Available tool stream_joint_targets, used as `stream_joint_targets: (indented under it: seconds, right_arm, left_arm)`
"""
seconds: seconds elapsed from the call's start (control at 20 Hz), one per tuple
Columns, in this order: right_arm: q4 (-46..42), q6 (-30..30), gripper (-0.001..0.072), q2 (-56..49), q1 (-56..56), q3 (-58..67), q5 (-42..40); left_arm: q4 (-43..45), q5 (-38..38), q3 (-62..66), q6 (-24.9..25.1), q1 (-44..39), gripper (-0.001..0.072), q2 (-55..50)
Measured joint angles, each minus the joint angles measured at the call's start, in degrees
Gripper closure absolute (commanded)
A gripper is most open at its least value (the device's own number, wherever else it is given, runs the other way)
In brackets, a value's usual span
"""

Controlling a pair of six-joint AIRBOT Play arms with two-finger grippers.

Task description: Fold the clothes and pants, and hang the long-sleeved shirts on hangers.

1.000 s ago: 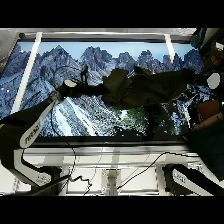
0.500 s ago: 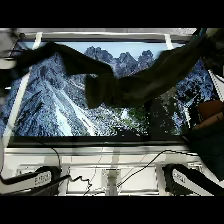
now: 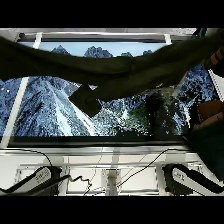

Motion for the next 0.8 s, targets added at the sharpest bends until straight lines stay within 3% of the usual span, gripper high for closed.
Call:
stream_joint_targets:
  seconds: [0.2,0.4,0.55,0.8]
  right_arm:
    - [0.0,-1.7,0.0675,-2.5,-5.3,0.0,13.3]
    - [0.5,-5.0,0.0675,-6.0,-7.0,0.0,17.7]
    - [2.9,-5.9,0.0674,-9.2,-7.4,0.0,14.8]
    - [11.3,-6.4,0.0674,-14.5,-6.6,0.0,3.0]
  left_arm:
    - [5.2,-8.5,0.0,0.2,1.9,0.0693,-3.8]
    - [5.8,-11.0,0.0,0.2,1.0,0.0692,-8.9]
    - [1.1,-6.8,0.0,0.2,-0.8,0.0693,-12.1]
    - [-6.1,8.5,0.0,0.2,-7.8,0.0692,-17.2]
